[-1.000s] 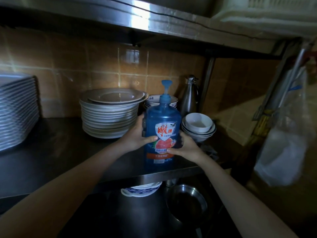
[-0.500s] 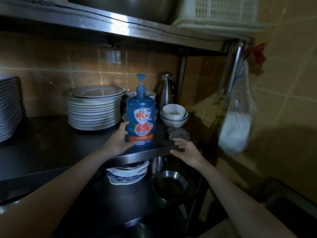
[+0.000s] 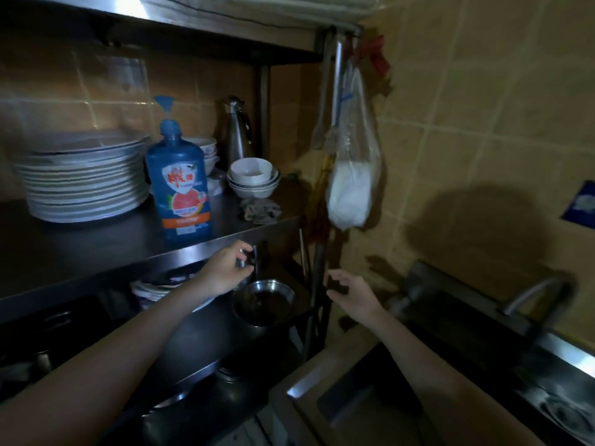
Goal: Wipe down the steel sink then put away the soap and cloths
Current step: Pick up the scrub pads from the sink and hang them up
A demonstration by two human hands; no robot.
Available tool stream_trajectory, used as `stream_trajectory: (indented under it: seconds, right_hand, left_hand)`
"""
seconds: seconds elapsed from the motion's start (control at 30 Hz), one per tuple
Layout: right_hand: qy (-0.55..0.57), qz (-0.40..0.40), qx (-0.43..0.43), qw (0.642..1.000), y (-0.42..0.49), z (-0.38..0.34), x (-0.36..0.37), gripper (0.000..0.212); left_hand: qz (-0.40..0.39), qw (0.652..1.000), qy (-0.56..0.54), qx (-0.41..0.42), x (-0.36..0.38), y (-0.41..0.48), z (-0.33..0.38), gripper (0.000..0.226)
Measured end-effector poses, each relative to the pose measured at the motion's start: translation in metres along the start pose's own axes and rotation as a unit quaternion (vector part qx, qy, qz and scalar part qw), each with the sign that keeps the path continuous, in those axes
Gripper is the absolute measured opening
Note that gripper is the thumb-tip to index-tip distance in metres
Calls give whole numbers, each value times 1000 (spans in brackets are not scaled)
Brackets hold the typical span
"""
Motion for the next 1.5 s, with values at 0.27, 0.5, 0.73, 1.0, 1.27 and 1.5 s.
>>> stream_trajectory:
  seconds: [0.27,0.5,0.73,1.0,1.27,1.5]
  right_hand:
    - [9,48,31,998,-52,82,-53,33]
    - [6,97,160,982,-94,177,-67,45]
    - [43,148,249,956,-138,244,-78,46]
    - [55,174,328,927,-182,305,-88,52]
    - [47,188,403,894,-216,366,-83,21]
    - [103,247,465,844,-230,427,-70,35]
  left_hand:
    - [-152,987,-21,47,103,26,64,23]
    - [-230,970,-26,81,211,34,114,24]
    - [-281,952,-63,103,304,25,140,19]
    - [-352,928,-50,108,395,18,155,19]
    - [-414,903,-34,107,480,1,169,21]
    - [-462,882,-13,89,541,-17,168,23]
Point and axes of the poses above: each hand's wrist, its own y-axis towards the middle knuckle, its own x-axis out of the palm, z = x × y, the point moved 1 cm from there along y, towards the middle knuckle, and after that the axes turned 1 degree about y, right-handed, at the moved point
